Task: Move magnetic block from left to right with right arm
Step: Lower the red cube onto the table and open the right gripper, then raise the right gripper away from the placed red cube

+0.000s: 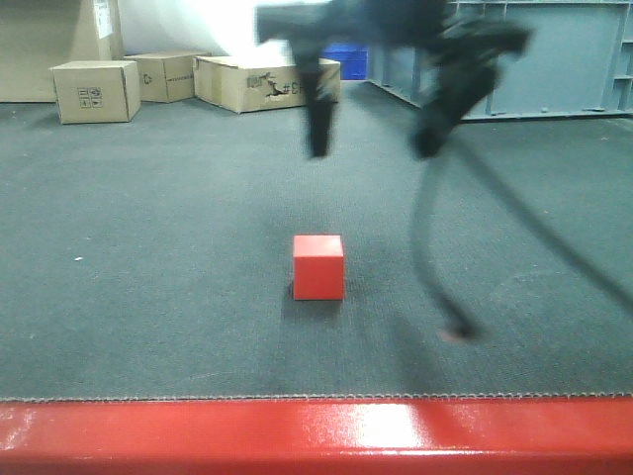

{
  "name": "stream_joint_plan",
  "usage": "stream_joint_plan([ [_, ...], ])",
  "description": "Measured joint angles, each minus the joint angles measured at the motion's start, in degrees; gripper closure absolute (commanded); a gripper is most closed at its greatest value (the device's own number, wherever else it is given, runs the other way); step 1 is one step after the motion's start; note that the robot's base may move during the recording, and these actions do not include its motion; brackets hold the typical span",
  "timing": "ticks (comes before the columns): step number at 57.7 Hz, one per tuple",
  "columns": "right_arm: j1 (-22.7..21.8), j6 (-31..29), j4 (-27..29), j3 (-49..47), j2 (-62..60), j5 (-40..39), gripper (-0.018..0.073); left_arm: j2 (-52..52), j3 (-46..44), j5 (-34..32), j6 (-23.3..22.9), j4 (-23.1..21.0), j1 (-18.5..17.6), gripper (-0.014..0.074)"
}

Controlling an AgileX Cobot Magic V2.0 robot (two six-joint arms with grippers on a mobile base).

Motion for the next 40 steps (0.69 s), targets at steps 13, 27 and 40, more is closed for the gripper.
stream_joint_plan([
  [13, -6.9, -10.7, -0.5, 14.7, -13.3, -7.7, -0.0036, 0.0, 0.0, 0.0, 0.0, 0.0, 0.0, 0.0722],
  [27, -19.4, -23.3, 5.8, 29.2, -26.7, -13.5, 0.0185, 0.0, 0.0, 0.0, 0.0, 0.0, 0.0, 0.0722],
  [40, -30.7, -32.3, 11.2, 40.0, -36.3, -20.2, 0.0532, 0.0, 0.0, 0.0, 0.0, 0.0, 0.0, 0.0722],
])
